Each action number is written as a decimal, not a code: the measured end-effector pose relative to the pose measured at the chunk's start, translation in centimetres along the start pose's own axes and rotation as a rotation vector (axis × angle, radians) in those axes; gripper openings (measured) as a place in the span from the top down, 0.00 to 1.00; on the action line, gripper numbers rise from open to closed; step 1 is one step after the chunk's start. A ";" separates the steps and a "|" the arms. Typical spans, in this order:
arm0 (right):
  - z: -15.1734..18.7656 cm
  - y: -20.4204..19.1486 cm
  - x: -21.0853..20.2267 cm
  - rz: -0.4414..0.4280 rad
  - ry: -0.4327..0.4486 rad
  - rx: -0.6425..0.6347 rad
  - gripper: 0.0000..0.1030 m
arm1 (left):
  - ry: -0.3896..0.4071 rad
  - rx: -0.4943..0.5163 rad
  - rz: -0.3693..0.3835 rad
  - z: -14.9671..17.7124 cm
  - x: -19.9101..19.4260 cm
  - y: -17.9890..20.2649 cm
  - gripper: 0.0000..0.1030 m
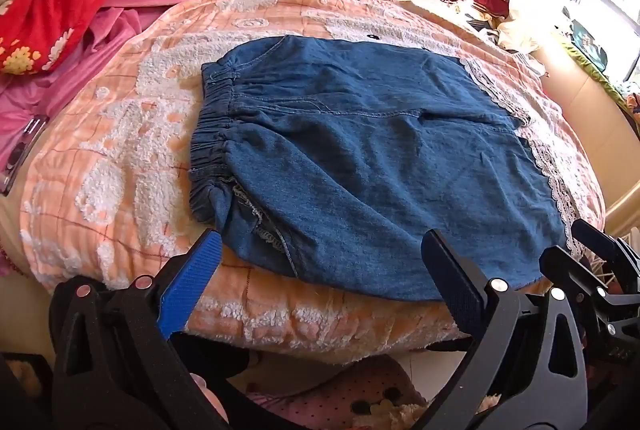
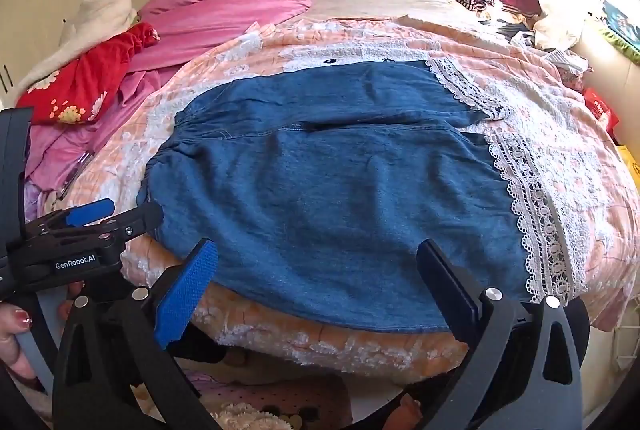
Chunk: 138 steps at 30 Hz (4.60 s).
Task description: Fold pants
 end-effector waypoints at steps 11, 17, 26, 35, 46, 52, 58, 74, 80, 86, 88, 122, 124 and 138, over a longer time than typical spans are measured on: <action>0.1 -0.2 0.0 0.016 -0.004 -0.004 0.04 | 0.000 0.012 0.023 0.3 0.1 -0.1 0.09; 0.1 -0.3 -0.1 0.020 -0.003 -0.008 0.04 | 0.003 0.011 0.024 0.3 0.1 -0.1 0.09; 0.0 -0.4 -0.1 0.022 -0.002 -0.014 0.04 | 0.007 0.012 0.022 0.2 -0.1 -0.1 0.09; -0.1 -0.3 0.0 0.023 -0.001 -0.012 0.04 | 0.009 0.018 0.019 -0.1 -0.4 -0.3 0.09; -0.4 -0.2 0.4 0.017 -0.002 -0.015 0.04 | 0.012 0.016 0.017 0.0 -0.4 -0.2 0.09; -0.8 -0.3 0.7 0.015 -0.004 -0.023 0.04 | 0.009 0.022 0.014 -0.3 -0.2 -0.2 0.09; -1.4 -0.3 0.8 0.019 0.001 -0.026 0.04 | 0.008 0.026 0.016 -0.6 0.1 -0.2 0.09; -3.5 -1.2 2.9 -0.004 -0.006 -0.065 0.04 | 0.007 -0.003 0.010 -2.1 1.4 -2.1 0.09; -5.5 -1.7 4.1 -0.019 0.007 -0.085 0.04 | 0.011 -0.016 -0.014 -3.7 2.1 -4.1 0.09; -8.5 -1.7 5.7 -0.036 0.018 -0.100 0.04 | 0.010 -0.020 -0.046 -5.4 3.1 -6.1 0.09; -9.4 -1.8 6.4 -0.045 0.017 -0.115 0.04 | 0.010 -0.024 -0.054 -6.2 3.5 -6.9 0.09; -20.8 -3.7 23.6 -0.109 -0.150 -0.335 0.04 | -0.056 -0.067 0.007 -16.2 17.2 -14.7 0.46; -20.9 -3.7 24.3 -0.123 -0.161 -0.340 0.04 | -0.049 -0.067 0.010 -16.4 17.3 -14.5 0.54; -22.8 -5.2 26.0 -0.150 -0.142 -0.542 0.04 | 0.138 0.046 0.054 -15.4 10.2 -11.9 0.70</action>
Point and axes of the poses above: each gripper's, at about its wrist camera, not at the fingertips, and x roughly the way its jaws point, y to its right, z to its underside, the point moved 1 cm from there along x, roughly the way its jaws point
